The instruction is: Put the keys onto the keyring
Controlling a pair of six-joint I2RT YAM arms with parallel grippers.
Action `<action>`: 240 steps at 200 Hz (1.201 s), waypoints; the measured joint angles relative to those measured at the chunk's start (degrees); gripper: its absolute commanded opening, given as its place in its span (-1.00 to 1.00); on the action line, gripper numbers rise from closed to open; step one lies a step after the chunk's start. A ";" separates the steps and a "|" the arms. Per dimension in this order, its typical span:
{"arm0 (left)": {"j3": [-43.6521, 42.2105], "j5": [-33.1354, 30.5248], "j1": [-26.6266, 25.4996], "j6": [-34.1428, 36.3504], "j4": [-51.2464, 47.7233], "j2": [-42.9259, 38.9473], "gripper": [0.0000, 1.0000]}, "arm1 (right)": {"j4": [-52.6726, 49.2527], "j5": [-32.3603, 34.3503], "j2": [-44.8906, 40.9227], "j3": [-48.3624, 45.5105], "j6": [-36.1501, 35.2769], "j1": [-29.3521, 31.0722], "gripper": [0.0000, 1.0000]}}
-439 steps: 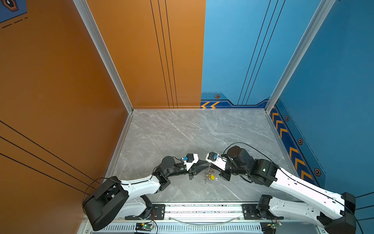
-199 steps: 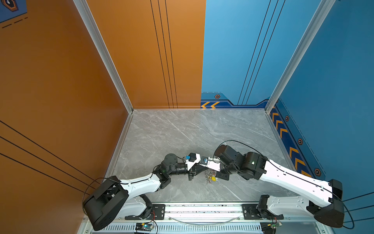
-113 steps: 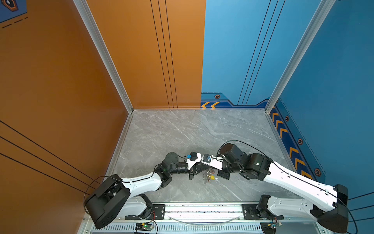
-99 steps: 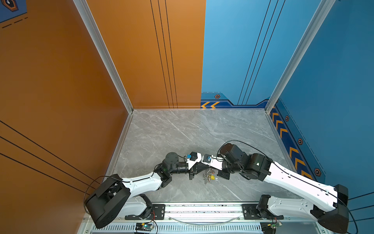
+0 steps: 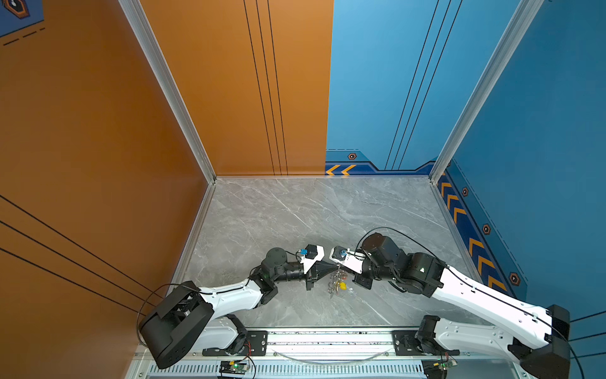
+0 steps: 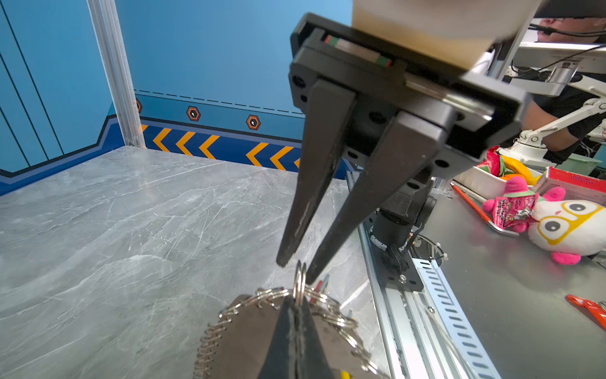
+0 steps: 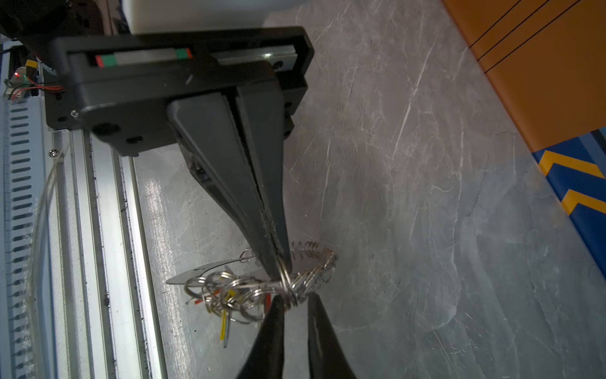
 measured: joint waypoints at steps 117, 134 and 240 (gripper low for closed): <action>-0.31 -0.55 0.50 -8.52 18.08 6.75 -1.00 | 16.02 -11.37 -9.03 -10.95 8.90 -6.88 -0.75; -0.31 -0.59 0.50 -8.66 18.29 6.75 -1.00 | 16.81 -11.96 -9.46 -11.04 9.38 -6.91 -0.67; -0.31 -2.27 0.50 -8.41 18.29 7.39 -1.00 | 22.38 -4.28 -10.10 -14.45 10.86 -1.77 -0.42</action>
